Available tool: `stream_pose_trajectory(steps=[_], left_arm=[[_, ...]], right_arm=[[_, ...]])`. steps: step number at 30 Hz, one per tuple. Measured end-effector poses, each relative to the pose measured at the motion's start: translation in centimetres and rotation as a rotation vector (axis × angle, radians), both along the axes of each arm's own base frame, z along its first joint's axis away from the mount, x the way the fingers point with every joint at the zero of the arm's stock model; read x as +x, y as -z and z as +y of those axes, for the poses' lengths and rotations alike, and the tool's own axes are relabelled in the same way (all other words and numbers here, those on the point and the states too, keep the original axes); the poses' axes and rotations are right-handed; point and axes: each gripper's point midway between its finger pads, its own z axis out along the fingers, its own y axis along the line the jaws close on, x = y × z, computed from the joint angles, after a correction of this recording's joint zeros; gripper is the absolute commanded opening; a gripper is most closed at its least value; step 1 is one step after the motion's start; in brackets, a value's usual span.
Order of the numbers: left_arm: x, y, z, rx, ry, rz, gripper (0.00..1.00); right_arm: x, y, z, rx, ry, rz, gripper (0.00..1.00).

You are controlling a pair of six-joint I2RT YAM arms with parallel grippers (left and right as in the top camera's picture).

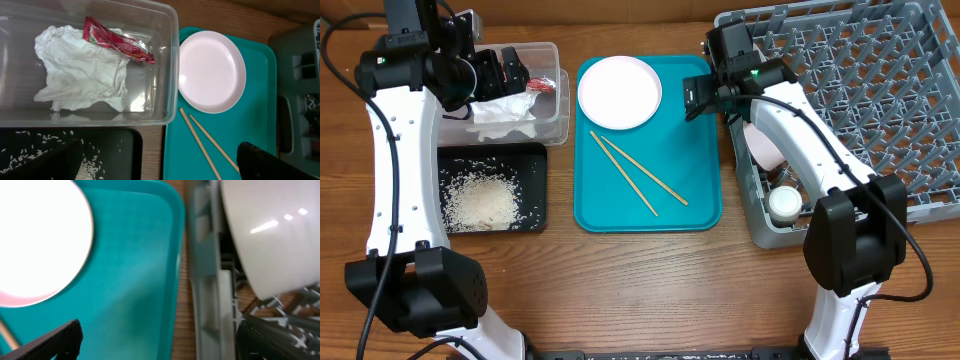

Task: Sort waste into correct bins and load items into the dishwasher

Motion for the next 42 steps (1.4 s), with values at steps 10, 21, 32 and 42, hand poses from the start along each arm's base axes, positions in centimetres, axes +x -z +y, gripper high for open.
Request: stream_pose_trajectory(steps=[10,21,32,42], left_arm=[[0.0,0.0,0.0,0.000,0.000,0.000,1.00],[0.0,0.0,0.0,0.000,0.000,0.000,1.00],[0.0,0.0,0.0,0.000,0.000,0.000,1.00],[0.0,0.0,0.0,0.000,0.000,0.000,1.00]], right_arm=[[-1.0,1.9,0.7,-0.031,-0.072,0.061,1.00],[-1.0,3.6,0.7,-0.043,-0.079,0.095,1.00],[-0.7,3.5,0.4,-0.049,-0.059,0.083,0.99],[0.1,3.1,0.3,-0.059,-0.045,0.041,0.99]])
